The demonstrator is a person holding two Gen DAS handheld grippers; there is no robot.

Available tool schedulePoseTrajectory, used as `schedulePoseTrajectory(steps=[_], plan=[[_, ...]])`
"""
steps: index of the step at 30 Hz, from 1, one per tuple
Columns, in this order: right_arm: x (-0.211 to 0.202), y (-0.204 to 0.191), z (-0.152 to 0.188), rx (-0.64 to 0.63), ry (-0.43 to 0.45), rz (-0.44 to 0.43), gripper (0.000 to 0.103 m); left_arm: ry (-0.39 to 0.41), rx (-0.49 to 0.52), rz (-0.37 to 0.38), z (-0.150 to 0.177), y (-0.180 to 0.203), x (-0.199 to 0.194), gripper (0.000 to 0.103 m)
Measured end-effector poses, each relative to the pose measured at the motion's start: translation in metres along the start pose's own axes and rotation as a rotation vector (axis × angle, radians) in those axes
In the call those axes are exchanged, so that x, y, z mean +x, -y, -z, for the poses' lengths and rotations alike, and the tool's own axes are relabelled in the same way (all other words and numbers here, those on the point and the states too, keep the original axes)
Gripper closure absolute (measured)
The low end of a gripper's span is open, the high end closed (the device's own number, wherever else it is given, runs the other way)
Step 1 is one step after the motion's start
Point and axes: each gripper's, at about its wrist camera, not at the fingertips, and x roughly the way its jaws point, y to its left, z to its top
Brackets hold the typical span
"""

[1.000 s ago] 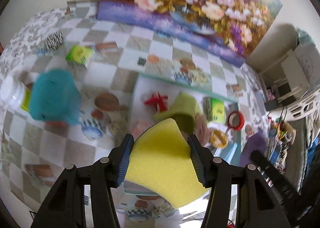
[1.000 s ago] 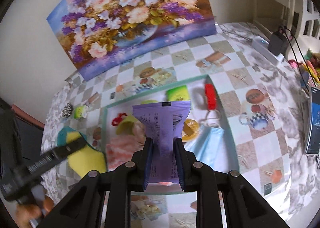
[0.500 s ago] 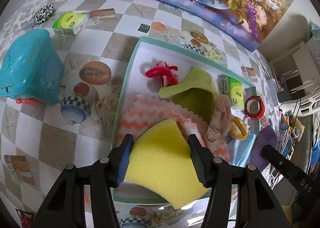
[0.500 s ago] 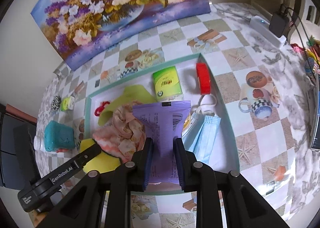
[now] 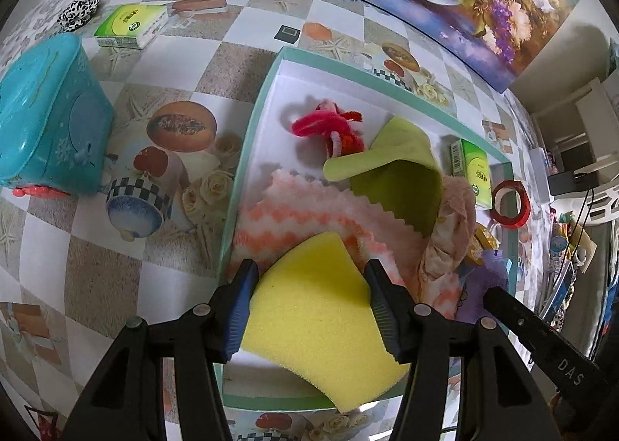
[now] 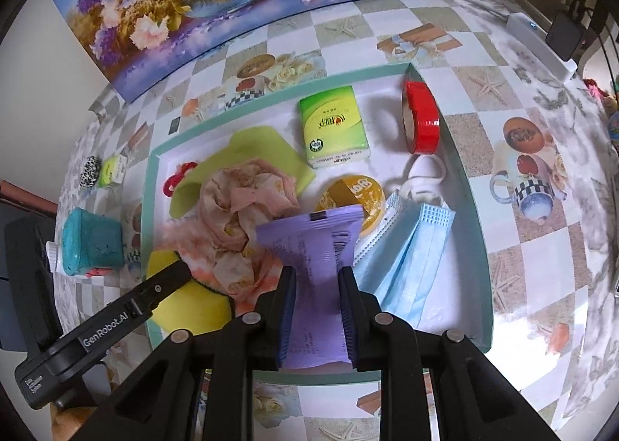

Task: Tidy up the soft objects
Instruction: 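Open both grippers to drop the sponge and purple packet into the tray, then move both open grippers back toward the remaining loose items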

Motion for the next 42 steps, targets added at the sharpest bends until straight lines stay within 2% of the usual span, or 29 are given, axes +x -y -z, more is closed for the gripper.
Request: schedulePoseTrajectory(steps=[6, 10, 23, 25, 27, 28, 29, 31, 34, 37, 40, 42], plan=[[-0.013, -0.005, -0.002, -0.011, 0.035, 0.008, 0.079, -0.009, -0.001, 0.036, -0.002, 0.003, -0.011, 0.042], [-0.020, -0.008, -0.003, -0.019, 0.054, 0.009, 0.079, -0.003, -0.001, 0.057, -0.002, 0.005, -0.019, 0.031], [-0.020, -0.010, -0.003, -0.025, 0.051, 0.014, 0.079, 0.031, 0.024, 0.022, -0.001, 0.004, -0.031, 0.031], [-0.019, -0.009, -0.003, -0.021, 0.049, 0.020, 0.072, 0.040, 0.026, 0.007, -0.001, 0.004, -0.032, 0.031], [-0.019, -0.008, -0.003, -0.014, 0.053, 0.028, 0.042, 0.054, 0.024, -0.011, -0.002, 0.004, -0.032, 0.025], [-0.020, -0.008, -0.003, -0.011, 0.056, 0.030, 0.037, 0.063, 0.023, -0.018, -0.002, 0.004, -0.033, 0.017], [-0.020, -0.007, -0.003, -0.009, 0.061, 0.033, 0.036, 0.075, 0.020, -0.024, -0.003, 0.003, -0.034, 0.013], [-0.021, -0.006, -0.003, -0.006, 0.065, 0.037, 0.035, 0.090, 0.018, -0.032, -0.003, 0.002, -0.036, 0.011], [-0.021, -0.004, -0.004, -0.003, 0.065, 0.052, 0.029, 0.109, 0.020, -0.051, -0.004, 0.003, -0.038, 0.006], [-0.020, -0.002, -0.004, 0.005, 0.069, 0.057, 0.019, 0.129, 0.048, -0.096, -0.005, 0.005, -0.039, 0.005], [-0.020, -0.001, -0.004, 0.003, 0.078, 0.071, 0.001, 0.149, 0.068, -0.133, -0.005, 0.006, -0.041, 0.004], [-0.020, -0.001, -0.004, 0.001, 0.083, 0.084, 0.000, 0.157, 0.075, -0.148, -0.005, 0.007, -0.042, 0.004]])
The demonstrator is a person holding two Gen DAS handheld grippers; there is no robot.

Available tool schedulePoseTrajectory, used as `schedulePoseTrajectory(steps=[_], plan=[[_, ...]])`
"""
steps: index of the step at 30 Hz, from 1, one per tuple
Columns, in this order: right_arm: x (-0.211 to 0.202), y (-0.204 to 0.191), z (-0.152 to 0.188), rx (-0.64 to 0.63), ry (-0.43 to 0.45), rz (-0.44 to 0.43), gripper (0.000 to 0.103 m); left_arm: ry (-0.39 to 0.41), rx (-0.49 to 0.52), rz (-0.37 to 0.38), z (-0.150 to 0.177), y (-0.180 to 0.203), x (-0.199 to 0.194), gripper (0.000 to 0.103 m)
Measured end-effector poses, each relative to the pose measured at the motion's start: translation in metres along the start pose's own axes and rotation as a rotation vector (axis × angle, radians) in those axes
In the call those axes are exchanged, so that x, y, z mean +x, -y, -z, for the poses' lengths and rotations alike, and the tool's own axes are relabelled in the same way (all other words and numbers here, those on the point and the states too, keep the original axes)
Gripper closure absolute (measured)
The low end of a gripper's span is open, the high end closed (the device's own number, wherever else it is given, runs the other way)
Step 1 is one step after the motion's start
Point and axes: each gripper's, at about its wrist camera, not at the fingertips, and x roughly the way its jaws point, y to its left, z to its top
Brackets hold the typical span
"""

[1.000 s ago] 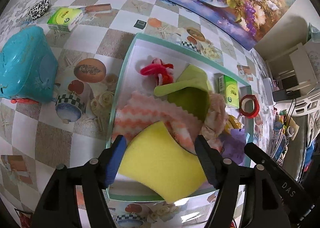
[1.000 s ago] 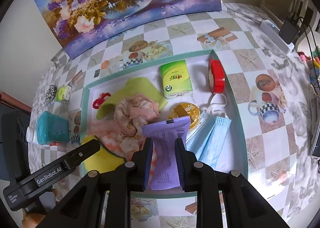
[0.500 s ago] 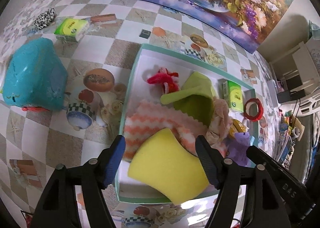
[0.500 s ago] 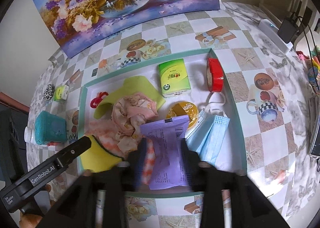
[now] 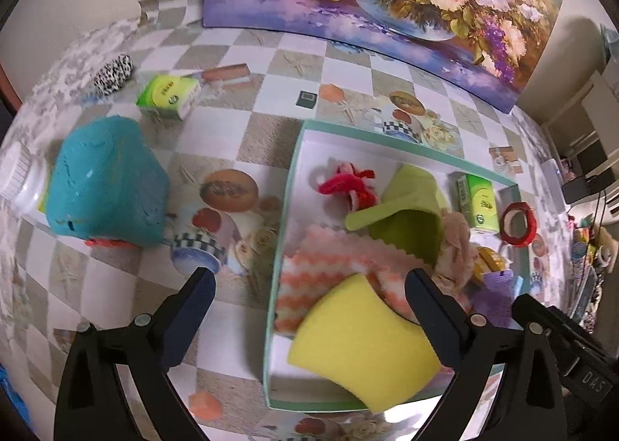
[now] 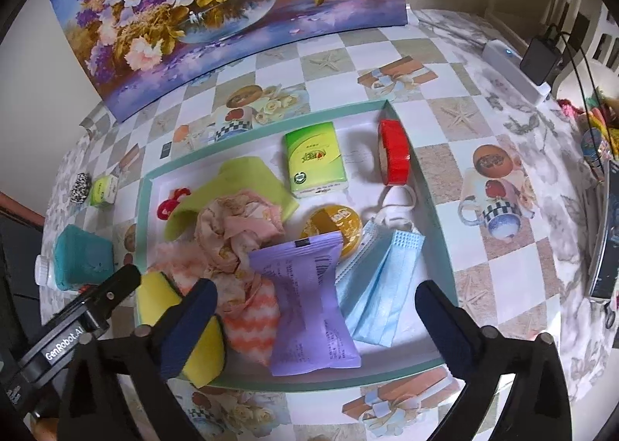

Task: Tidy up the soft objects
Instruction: 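Move both open grippers back toward the remaining loose items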

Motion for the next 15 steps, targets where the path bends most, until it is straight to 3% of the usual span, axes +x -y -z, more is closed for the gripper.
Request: schedulePoseTrajectory(steps=[15], plan=[[-0.0001, 0.0049, -0.0008, 0.030, -0.003, 0.017, 0.000, 0.002, 0.018, -0.018, -0.0005, 0.0000, -0.0015, 0.004]])
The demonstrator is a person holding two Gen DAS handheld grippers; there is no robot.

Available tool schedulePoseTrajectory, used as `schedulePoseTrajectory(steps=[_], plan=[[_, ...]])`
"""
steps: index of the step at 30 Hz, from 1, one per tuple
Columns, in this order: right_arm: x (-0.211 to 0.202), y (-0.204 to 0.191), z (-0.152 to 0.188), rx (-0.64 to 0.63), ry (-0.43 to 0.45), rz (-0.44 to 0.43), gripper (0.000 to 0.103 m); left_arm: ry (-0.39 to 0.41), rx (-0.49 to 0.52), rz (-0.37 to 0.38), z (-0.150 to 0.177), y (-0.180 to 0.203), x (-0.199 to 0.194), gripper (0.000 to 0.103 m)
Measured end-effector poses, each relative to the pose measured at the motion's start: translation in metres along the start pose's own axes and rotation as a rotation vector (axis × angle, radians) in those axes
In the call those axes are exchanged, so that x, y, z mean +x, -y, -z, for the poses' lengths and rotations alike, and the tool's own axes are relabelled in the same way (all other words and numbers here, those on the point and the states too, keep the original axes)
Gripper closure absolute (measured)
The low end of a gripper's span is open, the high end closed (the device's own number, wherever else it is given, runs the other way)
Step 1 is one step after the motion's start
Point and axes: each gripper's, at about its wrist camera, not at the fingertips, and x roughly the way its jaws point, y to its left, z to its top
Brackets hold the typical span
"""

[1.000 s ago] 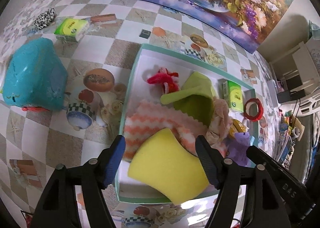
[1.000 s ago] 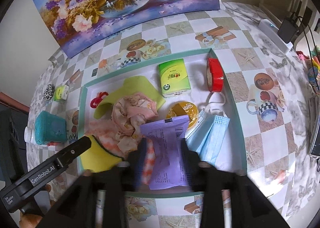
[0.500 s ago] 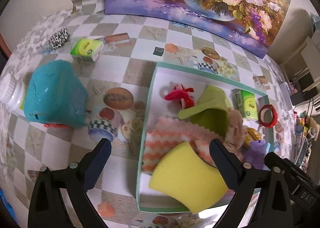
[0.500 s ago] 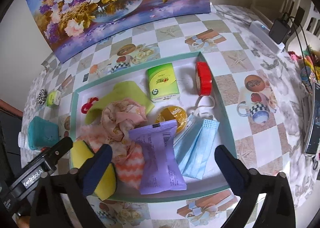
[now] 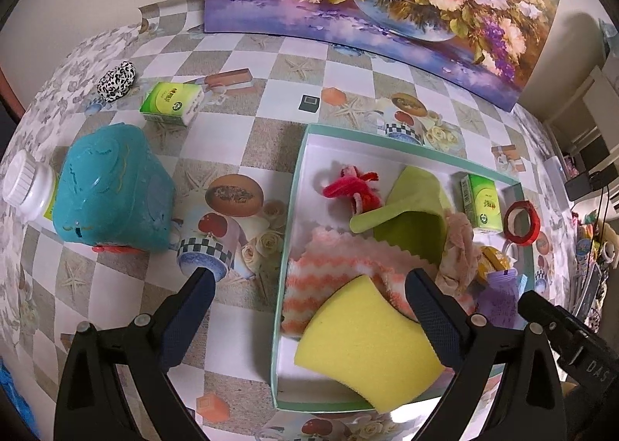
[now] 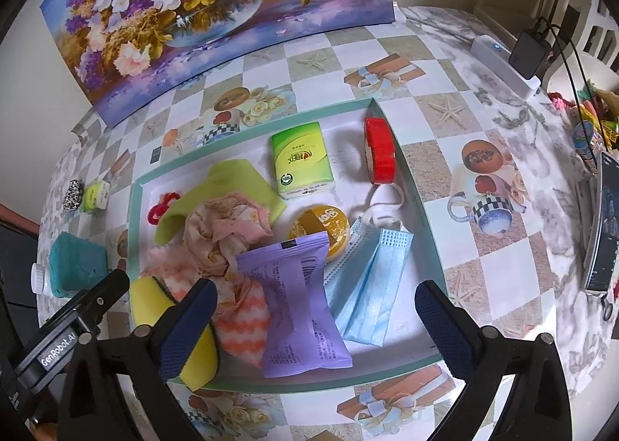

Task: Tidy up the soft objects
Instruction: 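Move both open grippers back toward the remaining loose items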

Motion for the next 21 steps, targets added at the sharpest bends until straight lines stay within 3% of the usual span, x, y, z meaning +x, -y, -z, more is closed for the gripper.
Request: schedulePoseTrajectory(steps=[12, 21], plan=[[-0.036, -0.014, -0.001, -0.026, 0.099, -0.021, 0.000, 0.028, 0.012, 0.028, -0.009, -0.003, -0.024, 0.004], [-0.047, -0.032, 0.001, -0.062, 0.126, -0.017, 0.000, 0.072, 0.005, -0.003, -0.019, -0.023, -0.051, 0.004]])
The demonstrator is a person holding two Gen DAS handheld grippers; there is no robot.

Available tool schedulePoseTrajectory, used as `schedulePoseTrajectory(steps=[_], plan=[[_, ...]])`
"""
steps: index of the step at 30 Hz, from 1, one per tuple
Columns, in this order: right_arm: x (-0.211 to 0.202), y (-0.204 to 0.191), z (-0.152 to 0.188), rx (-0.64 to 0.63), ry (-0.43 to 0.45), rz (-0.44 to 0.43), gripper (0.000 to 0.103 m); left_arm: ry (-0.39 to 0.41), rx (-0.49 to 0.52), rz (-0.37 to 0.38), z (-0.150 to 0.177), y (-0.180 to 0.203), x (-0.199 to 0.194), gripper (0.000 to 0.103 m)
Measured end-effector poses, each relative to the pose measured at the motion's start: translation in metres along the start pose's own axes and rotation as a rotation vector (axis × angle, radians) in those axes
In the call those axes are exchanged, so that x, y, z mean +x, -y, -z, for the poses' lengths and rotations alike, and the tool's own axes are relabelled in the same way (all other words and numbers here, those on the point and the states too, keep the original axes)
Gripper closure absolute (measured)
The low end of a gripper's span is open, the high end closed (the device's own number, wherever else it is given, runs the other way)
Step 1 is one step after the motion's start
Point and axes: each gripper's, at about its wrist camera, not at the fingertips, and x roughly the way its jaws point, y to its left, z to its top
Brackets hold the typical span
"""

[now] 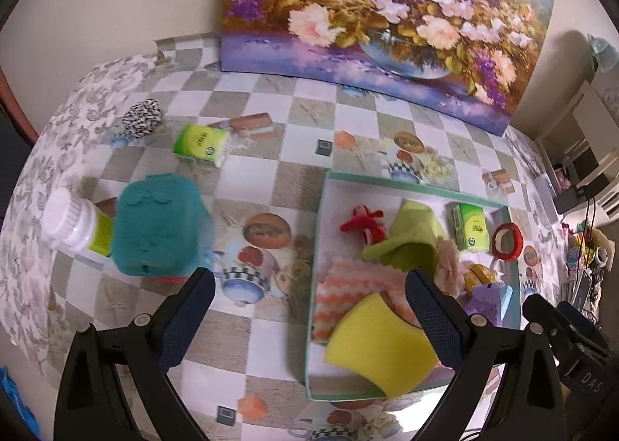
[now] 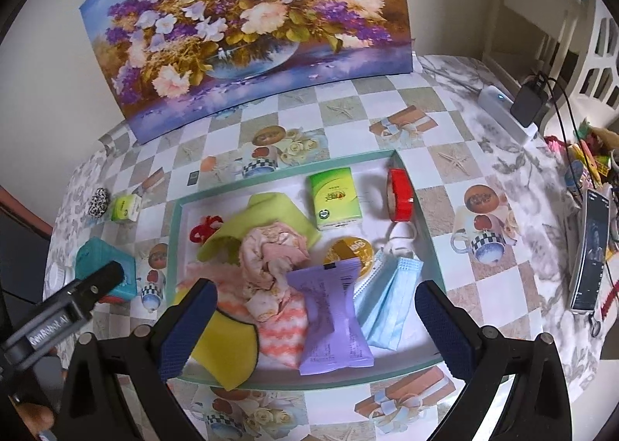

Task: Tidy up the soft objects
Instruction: 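Move both open grippers back toward the remaining loose items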

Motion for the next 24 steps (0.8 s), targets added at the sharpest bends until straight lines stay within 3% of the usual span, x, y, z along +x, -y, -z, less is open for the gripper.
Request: schedulePoseTrajectory(steps=[16, 24], plan=[[0.007, -0.082, 0.012, -0.099, -0.011, -0.056, 0.000, 0.028, -0.152, -0.080, -0.002, -0.089, -0.022, 0.004], [0.013, -0.118, 0.020, -0.136, -0.020, -0.083, 0.000, 0.022, -0.178, -0.070, -0.001, -0.110, -0.023, 0.004]])
